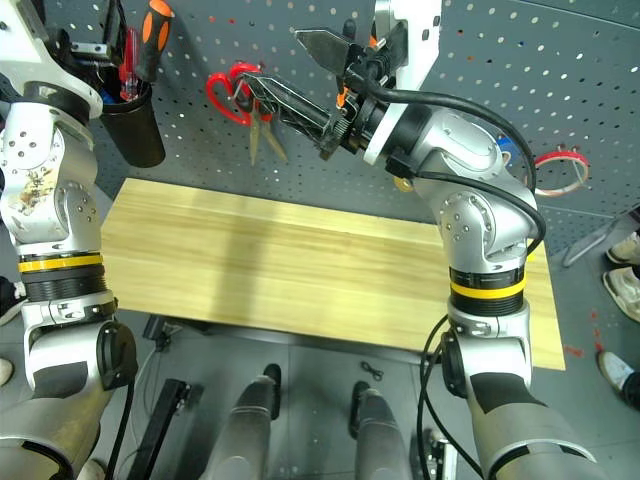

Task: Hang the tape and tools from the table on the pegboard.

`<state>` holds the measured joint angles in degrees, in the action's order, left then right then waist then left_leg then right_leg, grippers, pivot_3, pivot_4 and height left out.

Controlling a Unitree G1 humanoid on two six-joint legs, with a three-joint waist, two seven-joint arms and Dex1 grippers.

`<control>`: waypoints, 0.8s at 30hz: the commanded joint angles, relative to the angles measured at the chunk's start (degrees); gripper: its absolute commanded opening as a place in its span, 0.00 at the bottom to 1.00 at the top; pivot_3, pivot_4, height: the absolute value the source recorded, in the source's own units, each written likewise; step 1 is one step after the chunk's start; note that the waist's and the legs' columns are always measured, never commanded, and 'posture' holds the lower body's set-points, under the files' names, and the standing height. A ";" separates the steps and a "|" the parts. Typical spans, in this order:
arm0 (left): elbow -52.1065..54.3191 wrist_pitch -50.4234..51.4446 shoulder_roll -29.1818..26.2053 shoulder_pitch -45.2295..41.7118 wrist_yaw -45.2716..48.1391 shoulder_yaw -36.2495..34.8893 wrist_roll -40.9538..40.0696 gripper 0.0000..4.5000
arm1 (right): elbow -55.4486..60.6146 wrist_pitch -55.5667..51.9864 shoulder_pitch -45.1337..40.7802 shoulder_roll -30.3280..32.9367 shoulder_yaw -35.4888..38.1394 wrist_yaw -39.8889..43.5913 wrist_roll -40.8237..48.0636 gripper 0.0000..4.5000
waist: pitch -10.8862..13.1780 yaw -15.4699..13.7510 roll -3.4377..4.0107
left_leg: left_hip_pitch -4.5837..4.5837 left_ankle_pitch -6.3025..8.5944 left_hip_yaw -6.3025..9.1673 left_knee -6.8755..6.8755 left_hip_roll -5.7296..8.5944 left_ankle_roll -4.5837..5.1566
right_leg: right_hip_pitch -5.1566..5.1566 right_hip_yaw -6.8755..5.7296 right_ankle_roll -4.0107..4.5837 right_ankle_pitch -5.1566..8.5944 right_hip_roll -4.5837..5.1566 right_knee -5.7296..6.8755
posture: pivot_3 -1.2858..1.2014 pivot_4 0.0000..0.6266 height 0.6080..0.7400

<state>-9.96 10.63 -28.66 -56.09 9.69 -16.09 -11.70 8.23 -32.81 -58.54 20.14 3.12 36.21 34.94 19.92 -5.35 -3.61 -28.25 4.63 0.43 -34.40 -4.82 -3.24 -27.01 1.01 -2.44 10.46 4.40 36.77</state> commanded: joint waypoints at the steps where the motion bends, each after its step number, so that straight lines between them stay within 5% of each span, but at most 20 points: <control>1: 4.34 1.75 -0.99 0.48 1.80 0.05 -1.41 0.99 | 2.46 0.86 0.47 0.81 1.32 -0.14 0.19 1.00 | -0.05 -0.04 0.00 | 0.01 0.00 0.00 -0.02 0.00 0.00 | 0.00 0.00 0.00 0.00 0.00 0.00 | 0.59 0.40 1.00; 24: 16.97 16.89 -2.62 13.27 9.96 3.20 -3.27 0.99 | 8.12 -3.59 6.91 5.18 1.47 -2.93 -0.63 1.00 | -0.42 0.01 0.03 | -0.01 0.01 0.02 -0.33 -0.01 0.03 | 0.04 0.03 0.01 0.00 0.01 0.11 | 0.58 0.38 1.00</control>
<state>2.25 25.54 -30.07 -44.54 18.29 -12.28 -13.32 11.97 -34.78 -53.51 23.85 3.09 34.21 34.02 19.50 -5.34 -3.58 -28.26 4.65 0.45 -34.71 -4.83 -3.20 -26.96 1.04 -2.44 10.45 4.41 36.84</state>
